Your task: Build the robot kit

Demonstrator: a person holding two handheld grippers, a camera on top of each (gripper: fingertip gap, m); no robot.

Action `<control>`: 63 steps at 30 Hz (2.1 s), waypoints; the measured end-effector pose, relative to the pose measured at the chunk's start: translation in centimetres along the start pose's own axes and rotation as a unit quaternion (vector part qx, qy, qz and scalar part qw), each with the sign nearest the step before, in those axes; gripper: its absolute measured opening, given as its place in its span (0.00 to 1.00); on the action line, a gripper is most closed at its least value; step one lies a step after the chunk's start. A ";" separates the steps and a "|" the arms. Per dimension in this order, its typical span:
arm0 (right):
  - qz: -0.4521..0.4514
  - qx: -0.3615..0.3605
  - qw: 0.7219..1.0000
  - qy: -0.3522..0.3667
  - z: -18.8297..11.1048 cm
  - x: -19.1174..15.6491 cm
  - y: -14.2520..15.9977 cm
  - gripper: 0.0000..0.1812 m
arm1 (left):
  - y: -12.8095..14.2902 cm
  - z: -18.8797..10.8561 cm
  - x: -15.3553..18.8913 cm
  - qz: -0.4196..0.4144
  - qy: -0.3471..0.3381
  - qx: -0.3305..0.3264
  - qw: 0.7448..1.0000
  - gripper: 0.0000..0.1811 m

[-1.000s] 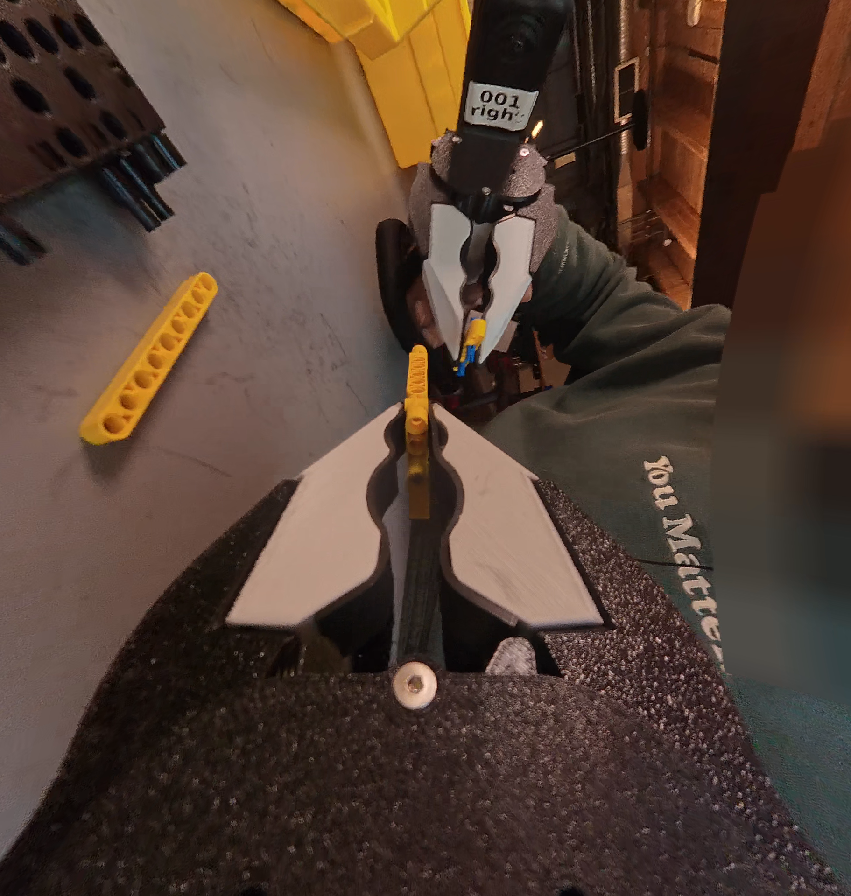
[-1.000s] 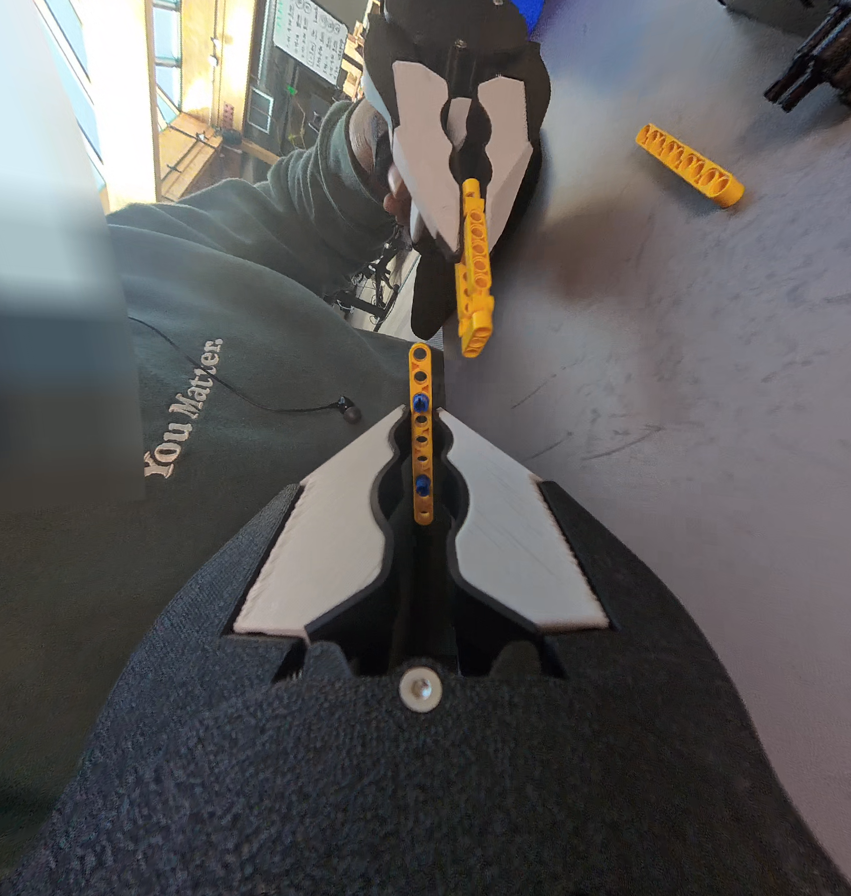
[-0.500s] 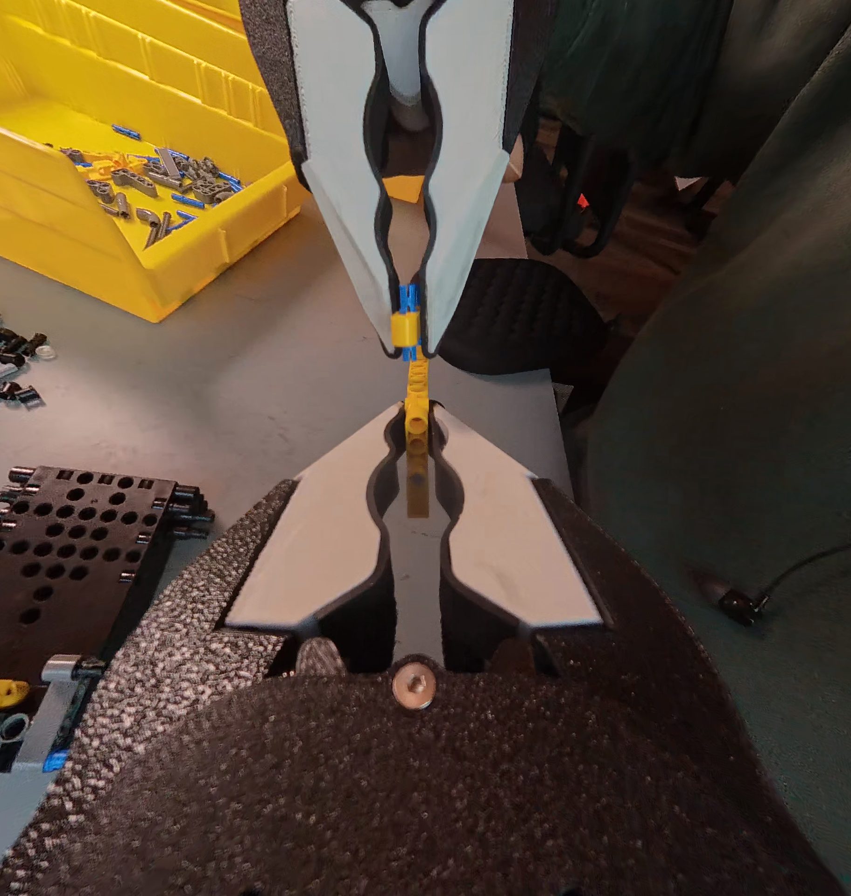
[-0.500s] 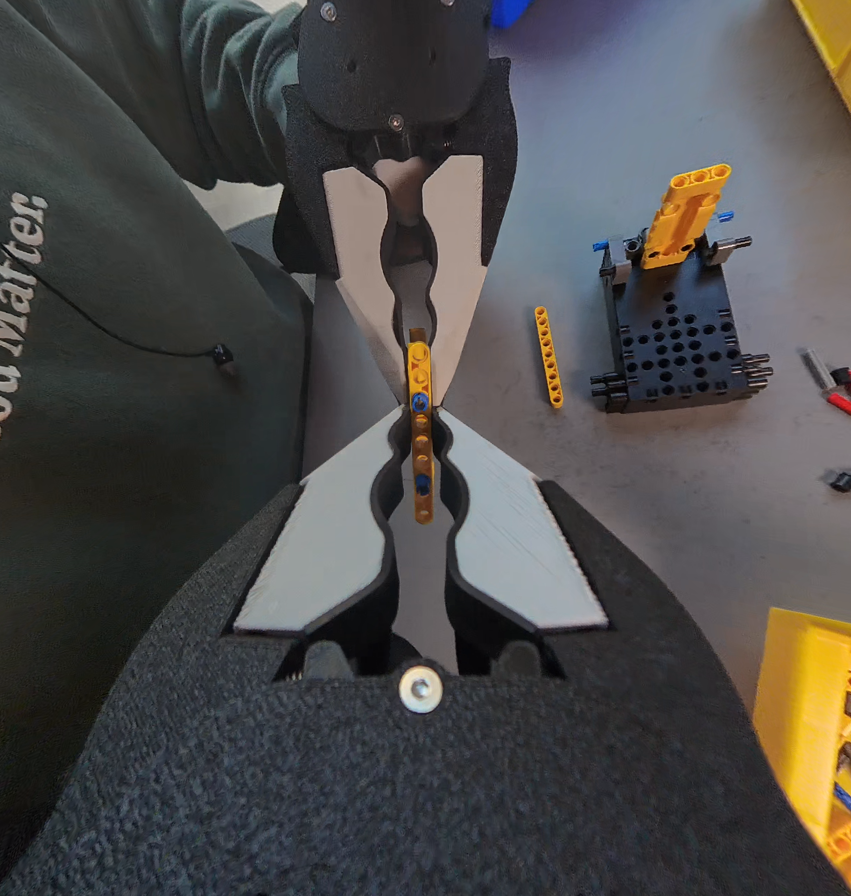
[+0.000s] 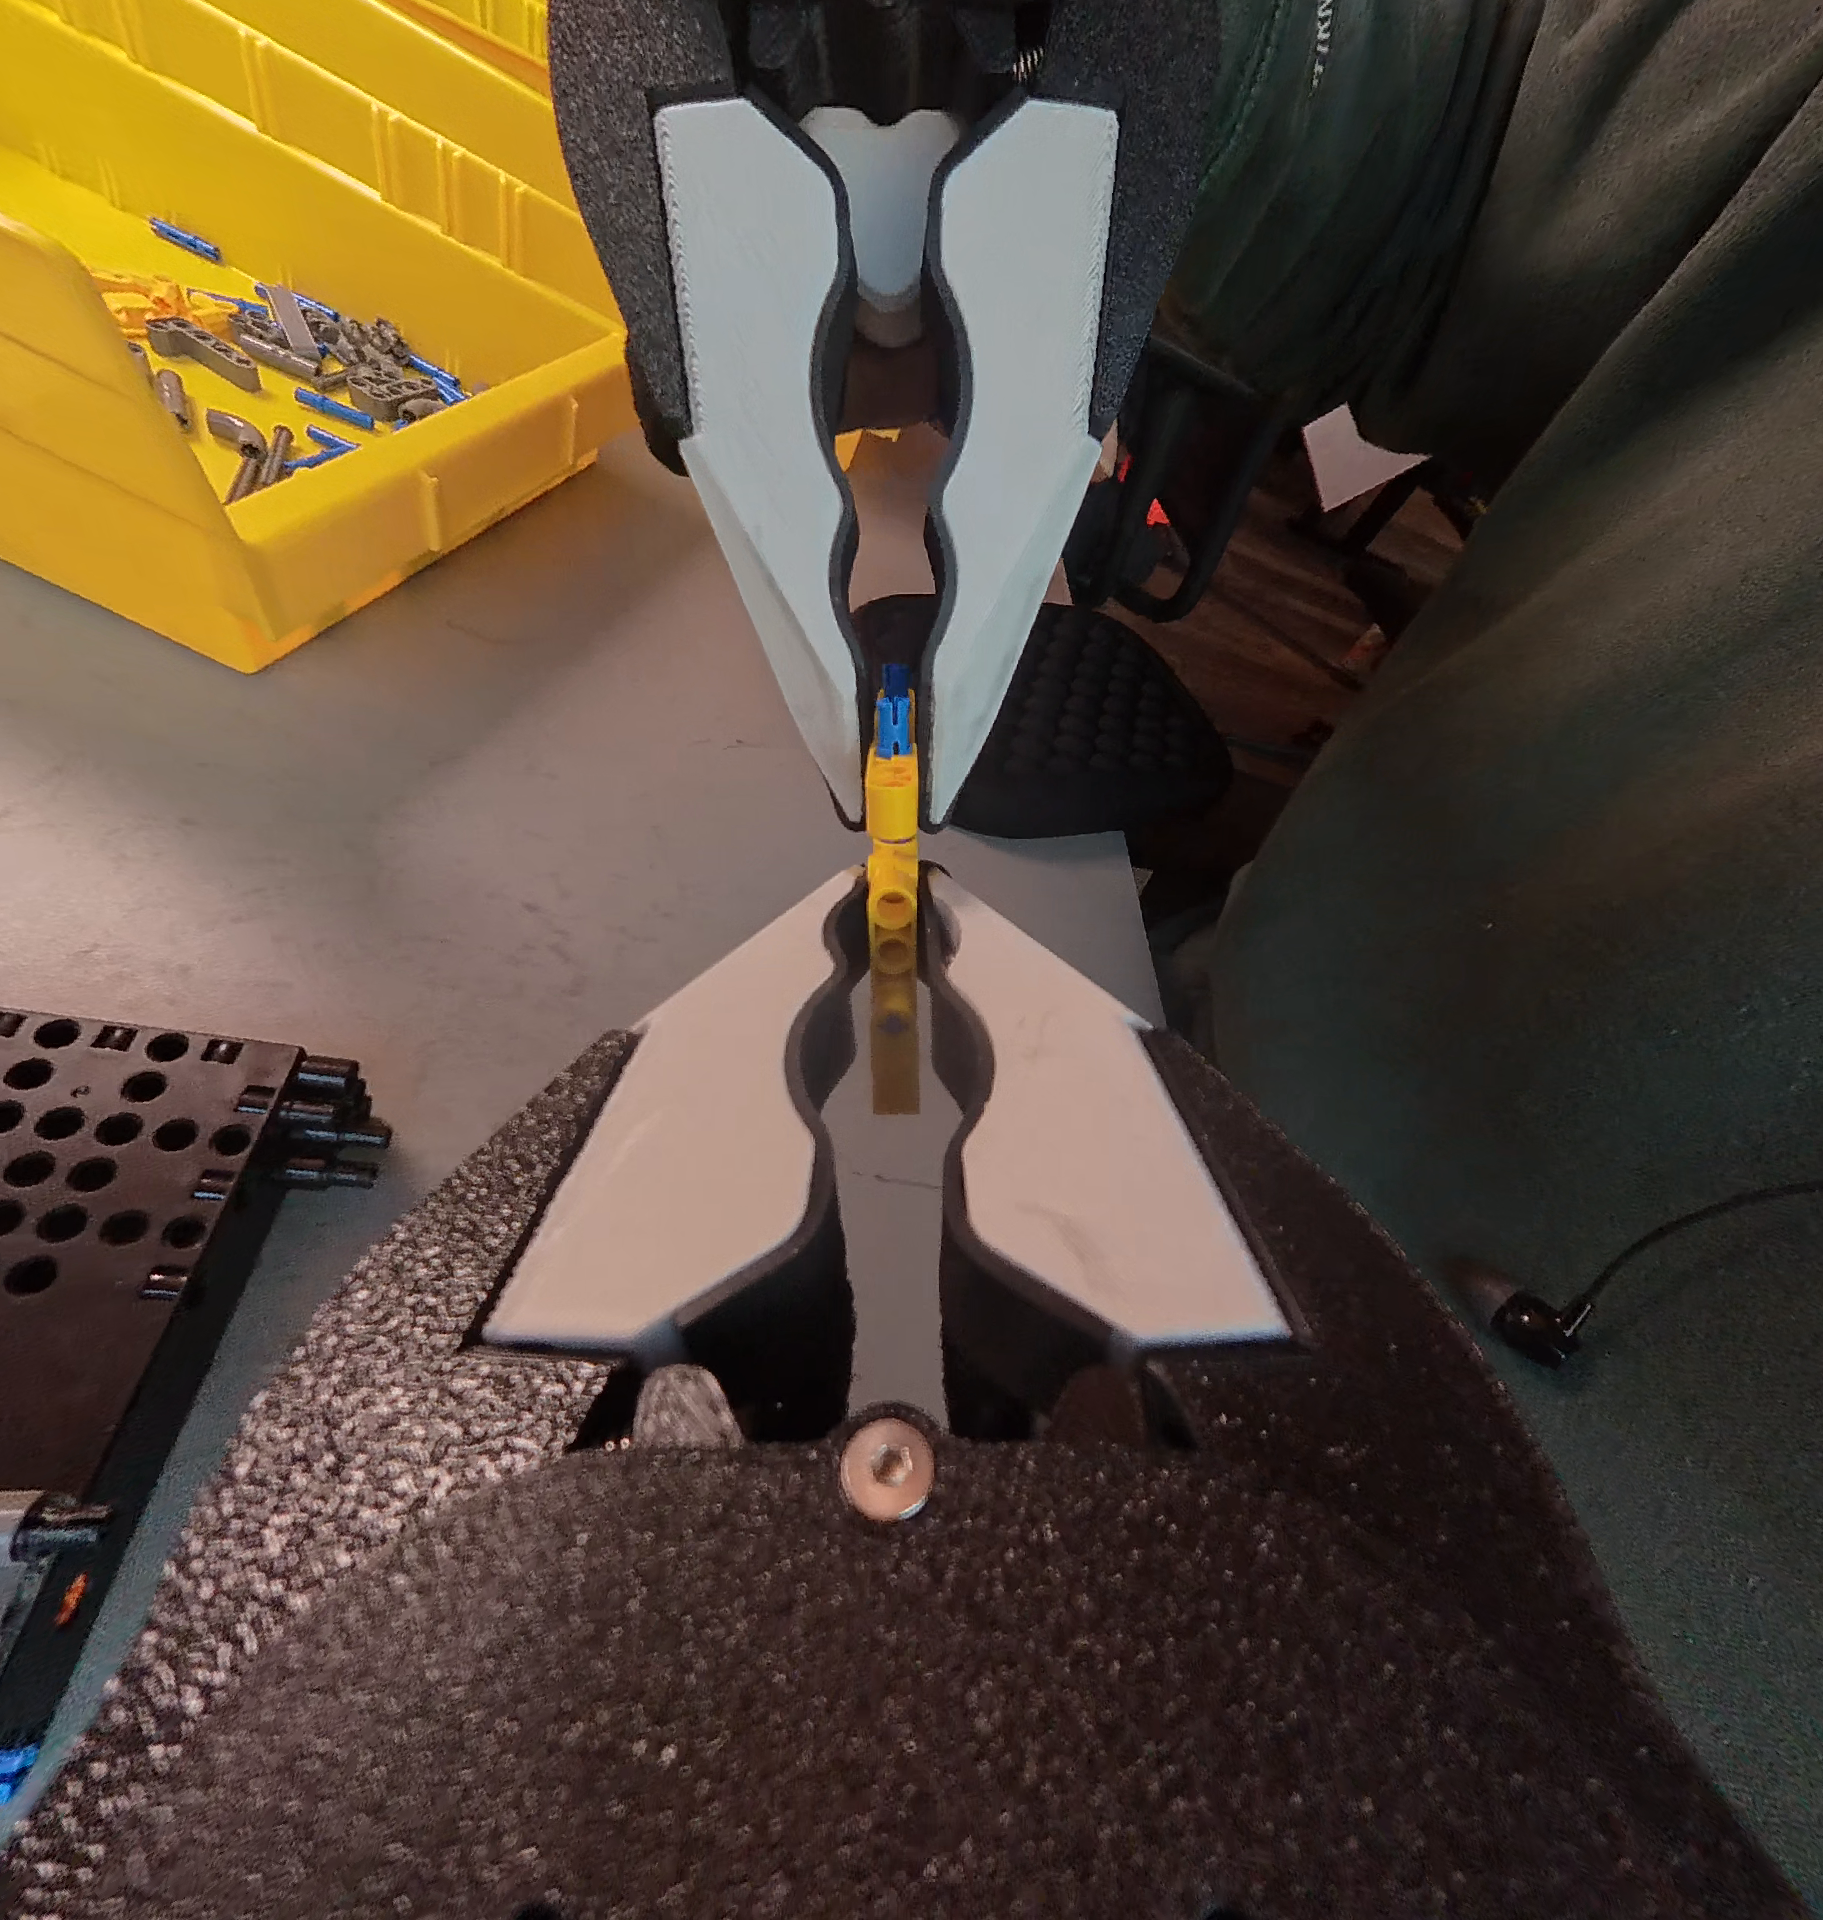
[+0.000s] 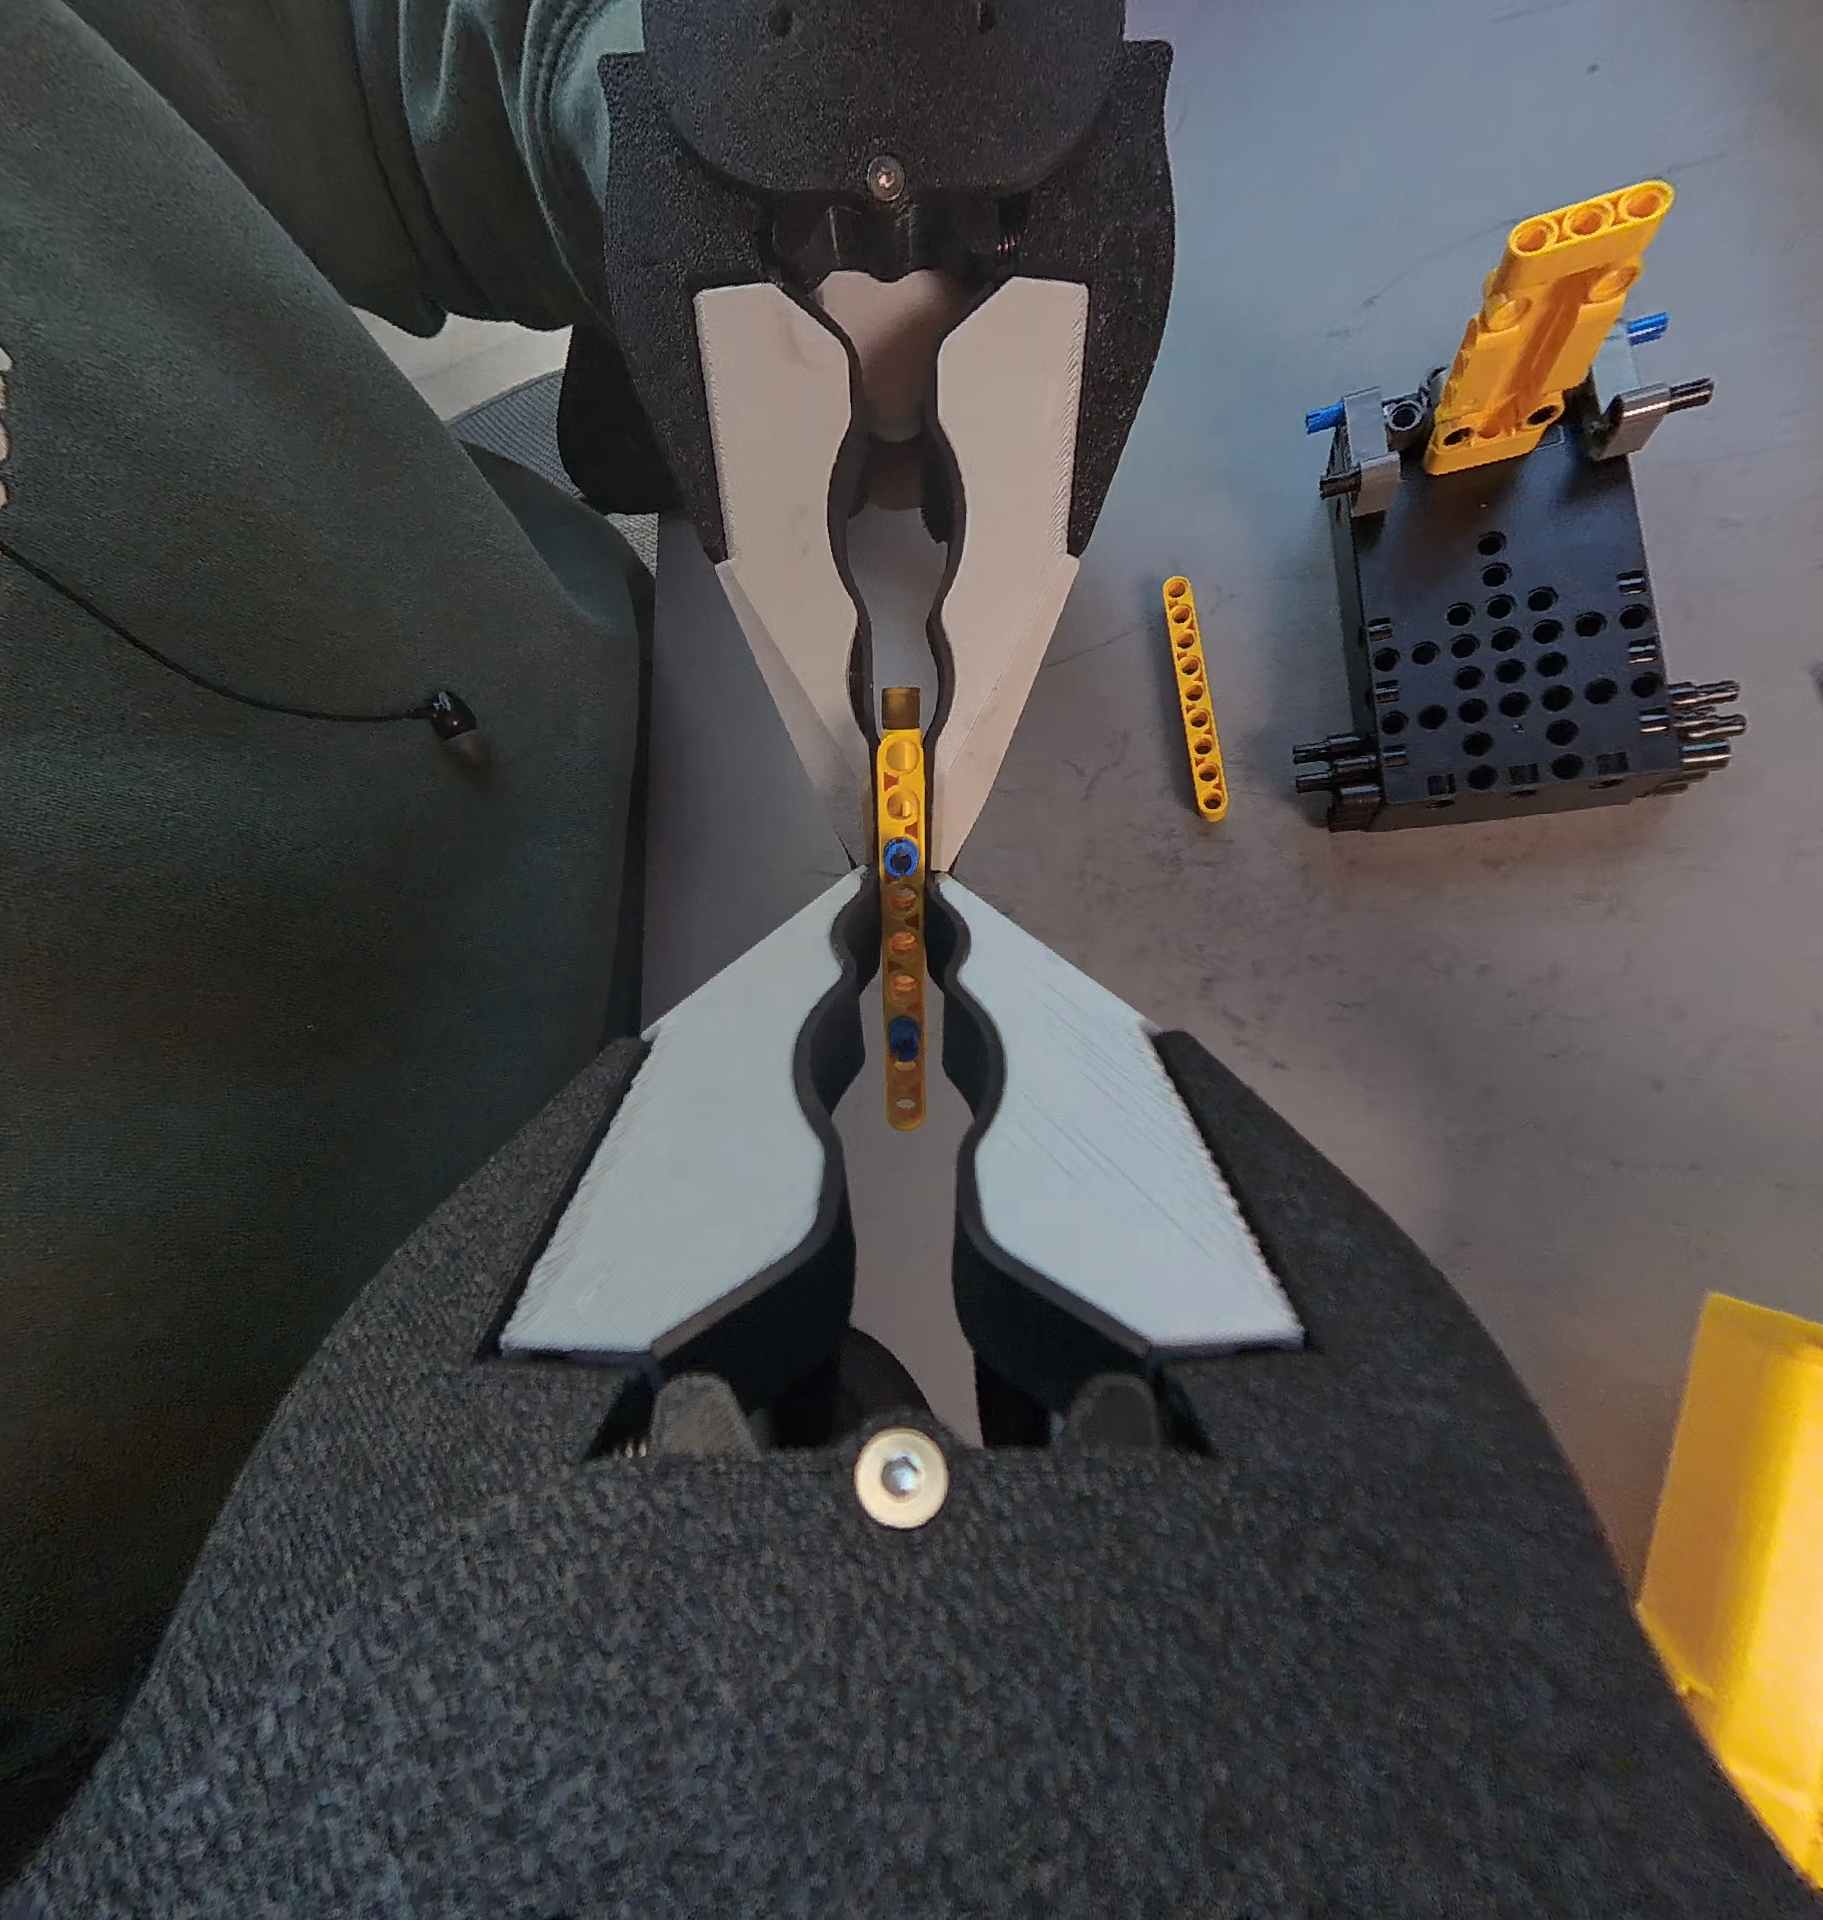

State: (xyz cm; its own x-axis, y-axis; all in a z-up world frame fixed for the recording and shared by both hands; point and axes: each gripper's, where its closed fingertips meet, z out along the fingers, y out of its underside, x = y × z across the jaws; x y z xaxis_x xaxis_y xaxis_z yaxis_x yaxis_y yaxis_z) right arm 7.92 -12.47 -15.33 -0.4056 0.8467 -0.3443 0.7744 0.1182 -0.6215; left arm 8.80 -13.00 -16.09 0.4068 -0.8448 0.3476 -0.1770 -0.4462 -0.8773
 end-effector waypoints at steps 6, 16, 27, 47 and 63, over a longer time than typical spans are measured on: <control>0.024 0.015 0.999 -0.022 0.0 -0.2 0.0 0.04 | -0.3 0.0 0.2 -0.030 0.017 0.029 0.999 0.03; 0.032 0.004 0.999 -0.021 -0.5 -0.6 0.0 0.04 | -0.9 0.0 0.5 0.003 0.000 0.039 0.999 0.03; -0.004 -0.062 0.998 0.001 -0.2 -0.8 1.0 0.04 | -0.5 0.5 0.7 0.054 -0.032 0.007 0.998 0.03; 0.051 0.059 0.996 -0.054 0.0 -0.7 0.8 0.04 | -0.6 0.4 0.7 -0.048 0.042 0.050 0.997 0.03; 0.046 0.084 0.995 -0.035 -0.9 -0.6 -0.4 0.05 | -1.3 -0.4 0.6 -0.061 0.049 0.081 0.994 0.03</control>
State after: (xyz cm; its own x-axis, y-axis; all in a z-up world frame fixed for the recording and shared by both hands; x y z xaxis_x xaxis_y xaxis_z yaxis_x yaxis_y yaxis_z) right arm 8.33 -12.55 -14.23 -0.3729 0.8116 -0.4497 0.7205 -0.0521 -0.6915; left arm 8.91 -13.08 -14.63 0.3249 -0.8157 0.4786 0.0182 -0.5005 -0.8655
